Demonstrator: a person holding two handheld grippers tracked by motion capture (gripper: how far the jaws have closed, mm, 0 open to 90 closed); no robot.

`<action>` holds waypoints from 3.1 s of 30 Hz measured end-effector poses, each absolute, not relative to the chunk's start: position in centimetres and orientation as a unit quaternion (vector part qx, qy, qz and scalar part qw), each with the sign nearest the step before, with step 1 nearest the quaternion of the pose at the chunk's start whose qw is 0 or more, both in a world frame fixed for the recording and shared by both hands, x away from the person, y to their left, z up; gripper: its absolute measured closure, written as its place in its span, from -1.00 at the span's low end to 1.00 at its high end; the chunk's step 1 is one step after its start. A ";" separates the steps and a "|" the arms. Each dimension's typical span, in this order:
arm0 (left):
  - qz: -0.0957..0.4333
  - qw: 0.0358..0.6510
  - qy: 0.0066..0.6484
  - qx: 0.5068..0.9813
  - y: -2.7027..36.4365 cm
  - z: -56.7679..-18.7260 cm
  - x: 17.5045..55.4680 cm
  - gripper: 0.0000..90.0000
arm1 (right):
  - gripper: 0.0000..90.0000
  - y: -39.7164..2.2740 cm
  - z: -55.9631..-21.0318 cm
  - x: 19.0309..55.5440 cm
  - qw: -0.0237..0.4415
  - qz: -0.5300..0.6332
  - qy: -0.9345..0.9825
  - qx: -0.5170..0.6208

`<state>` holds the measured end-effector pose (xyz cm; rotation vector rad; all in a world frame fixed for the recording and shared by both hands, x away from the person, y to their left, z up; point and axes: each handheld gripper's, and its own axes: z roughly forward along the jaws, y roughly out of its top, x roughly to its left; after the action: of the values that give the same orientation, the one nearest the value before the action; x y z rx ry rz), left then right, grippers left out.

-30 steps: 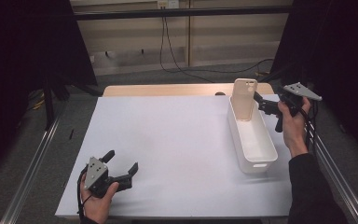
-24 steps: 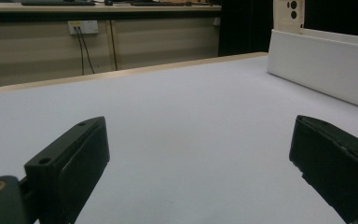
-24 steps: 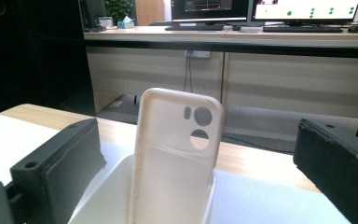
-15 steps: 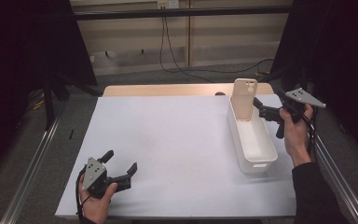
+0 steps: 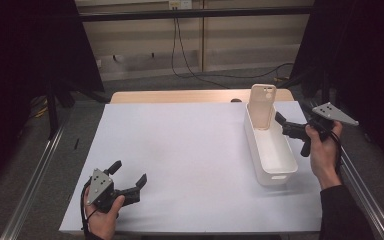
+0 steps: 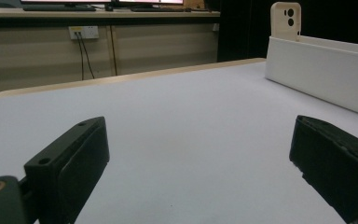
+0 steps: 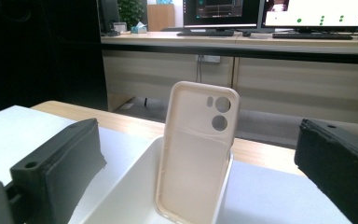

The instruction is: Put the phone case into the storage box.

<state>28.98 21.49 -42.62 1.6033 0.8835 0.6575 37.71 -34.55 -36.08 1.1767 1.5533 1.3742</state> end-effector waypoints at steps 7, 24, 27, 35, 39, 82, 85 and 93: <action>0.281 0.564 0.371 0.682 21.5 -42.6 28.9 -0.90 | -1.00 -34.3 -35.9 36.4 0.369 0.536 0.607 0.456; 0.281 0.563 0.370 0.683 21.3 -42.5 28.9 -0.90 | -1.00 -33.8 -36.4 32.9 0.382 0.531 0.615 0.440; 0.282 0.564 0.370 0.682 21.4 -42.5 28.9 -0.90 | -1.00 -34.0 -36.4 32.4 0.382 0.534 0.610 0.444; 0.283 0.563 0.368 0.684 21.3 -42.5 28.8 -0.90 | -1.00 -34.0 -37.1 30.9 0.380 0.532 0.610 0.448; 0.284 0.565 0.369 0.681 21.3 -42.4 28.8 -0.90 | -1.00 -33.9 -37.2 30.1 0.383 0.532 0.610 0.445; 0.289 0.559 0.367 0.685 21.4 -42.5 28.5 -0.90 | -1.00 -34.1 -41.1 22.9 0.386 0.522 0.604 0.462; 0.288 0.560 0.369 0.683 21.4 -42.5 28.4 -0.90 | -1.00 -34.1 -41.6 22.6 0.383 0.516 0.609 0.465; 0.290 0.558 0.370 0.684 21.6 -42.5 28.2 -0.90 | -1.00 -34.3 -42.1 21.9 0.386 0.515 0.609 0.463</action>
<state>28.22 21.61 -42.49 1.6131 0.8720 0.6835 21.89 -34.29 -42.05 1.1800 1.5493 1.3117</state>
